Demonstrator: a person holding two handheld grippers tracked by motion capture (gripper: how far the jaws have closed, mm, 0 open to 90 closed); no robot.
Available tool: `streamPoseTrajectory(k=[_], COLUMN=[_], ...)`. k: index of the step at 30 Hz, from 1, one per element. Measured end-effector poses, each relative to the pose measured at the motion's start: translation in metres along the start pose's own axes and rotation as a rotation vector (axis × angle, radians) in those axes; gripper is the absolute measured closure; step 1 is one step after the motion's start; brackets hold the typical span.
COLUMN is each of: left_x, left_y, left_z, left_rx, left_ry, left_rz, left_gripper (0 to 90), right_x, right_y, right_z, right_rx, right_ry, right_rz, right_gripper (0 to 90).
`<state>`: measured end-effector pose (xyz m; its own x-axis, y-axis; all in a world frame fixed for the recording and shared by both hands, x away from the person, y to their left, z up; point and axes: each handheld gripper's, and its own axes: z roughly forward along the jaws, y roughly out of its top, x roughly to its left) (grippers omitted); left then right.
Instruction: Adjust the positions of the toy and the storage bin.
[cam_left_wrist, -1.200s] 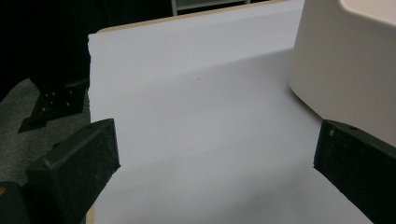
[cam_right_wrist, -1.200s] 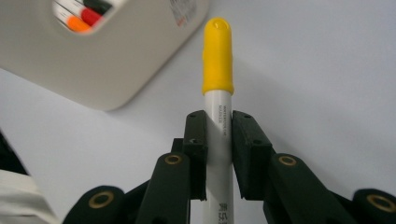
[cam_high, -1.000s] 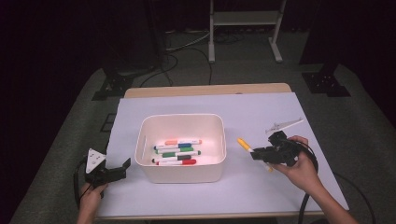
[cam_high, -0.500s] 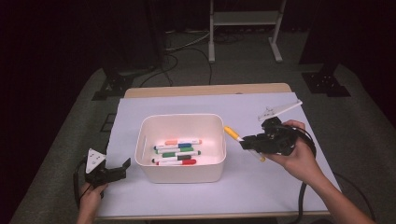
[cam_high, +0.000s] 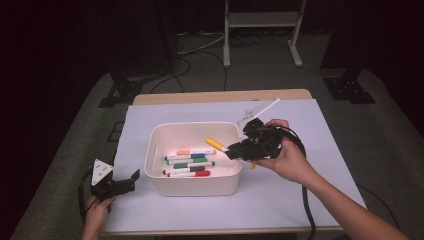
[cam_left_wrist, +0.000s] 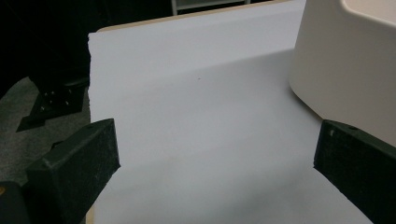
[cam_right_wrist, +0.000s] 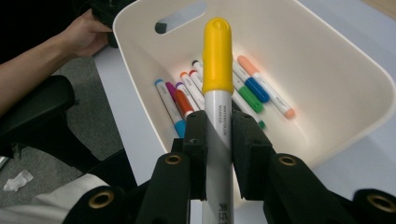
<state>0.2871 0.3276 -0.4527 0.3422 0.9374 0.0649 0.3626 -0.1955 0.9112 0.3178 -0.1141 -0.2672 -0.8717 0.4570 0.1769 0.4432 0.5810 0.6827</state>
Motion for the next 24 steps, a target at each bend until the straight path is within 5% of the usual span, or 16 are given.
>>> streamPoseTrajectory(k=[13,24], left_x=[0.000,0.000], left_y=[0.000,0.000], left_z=[0.000,0.000], left_rx=[0.007,-0.002], left_ry=[-0.001,-0.007], left_rz=[0.002,-0.002], left_gripper=[0.0,0.0], right_x=[0.005,0.004], right_y=[0.033,0.040], right_z=[0.056,0.102], right_rx=[0.065,0.160], right_ry=[0.098,0.104], right_rz=[-0.078,-0.113], right_gripper=[75.8,75.8])
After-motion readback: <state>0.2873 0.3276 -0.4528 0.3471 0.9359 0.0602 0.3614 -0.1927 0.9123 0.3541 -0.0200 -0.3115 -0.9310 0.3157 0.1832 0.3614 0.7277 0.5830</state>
